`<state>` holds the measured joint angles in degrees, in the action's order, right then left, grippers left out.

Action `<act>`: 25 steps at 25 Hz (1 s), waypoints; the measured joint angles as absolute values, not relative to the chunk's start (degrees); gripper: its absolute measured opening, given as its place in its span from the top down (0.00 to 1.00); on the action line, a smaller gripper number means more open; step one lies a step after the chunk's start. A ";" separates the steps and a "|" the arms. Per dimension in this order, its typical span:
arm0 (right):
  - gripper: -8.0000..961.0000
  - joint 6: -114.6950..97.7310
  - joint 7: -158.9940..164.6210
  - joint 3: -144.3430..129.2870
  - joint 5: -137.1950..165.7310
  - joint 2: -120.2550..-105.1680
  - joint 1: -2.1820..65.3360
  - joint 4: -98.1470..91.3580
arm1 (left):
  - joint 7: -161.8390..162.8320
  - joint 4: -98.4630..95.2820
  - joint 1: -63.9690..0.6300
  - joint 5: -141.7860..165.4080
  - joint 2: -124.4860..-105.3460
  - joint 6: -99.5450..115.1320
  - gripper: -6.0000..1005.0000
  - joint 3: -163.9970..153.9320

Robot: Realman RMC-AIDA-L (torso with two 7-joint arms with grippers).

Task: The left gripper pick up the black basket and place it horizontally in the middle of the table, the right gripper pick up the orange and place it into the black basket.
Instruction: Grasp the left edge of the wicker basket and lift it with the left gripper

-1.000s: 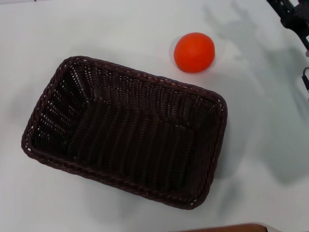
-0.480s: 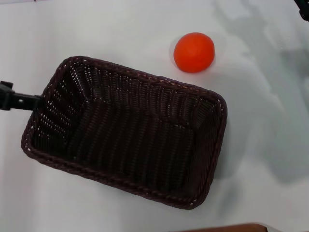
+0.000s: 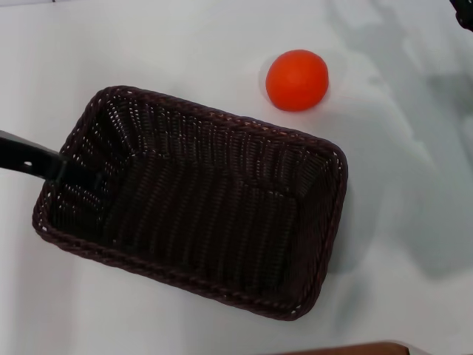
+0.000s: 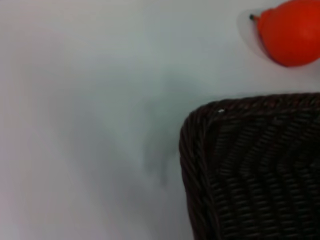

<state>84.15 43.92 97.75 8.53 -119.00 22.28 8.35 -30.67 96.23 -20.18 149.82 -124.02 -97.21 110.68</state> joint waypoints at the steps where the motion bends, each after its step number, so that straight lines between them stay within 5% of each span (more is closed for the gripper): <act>1: 0.02 84.14 43.93 97.80 8.53 -118.98 22.29 8.35 | -30.66 94.79 -20.61 149.87 -124.01 -96.74 0.15 110.39; 12: 0.02 83.86 43.99 99.25 8.53 -119.13 22.06 8.35 | -28.16 88.73 -24.47 150.24 -123.79 -97.46 0.16 110.33; 25: 0.02 83.91 44.30 100.10 8.52 -119.09 22.40 8.35 | -26.38 89.29 -24.55 152.17 -124.01 -96.75 0.66 109.43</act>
<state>83.91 44.30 100.10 8.52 -119.09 22.40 8.35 -26.38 89.29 -24.55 152.17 -124.01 -96.75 109.43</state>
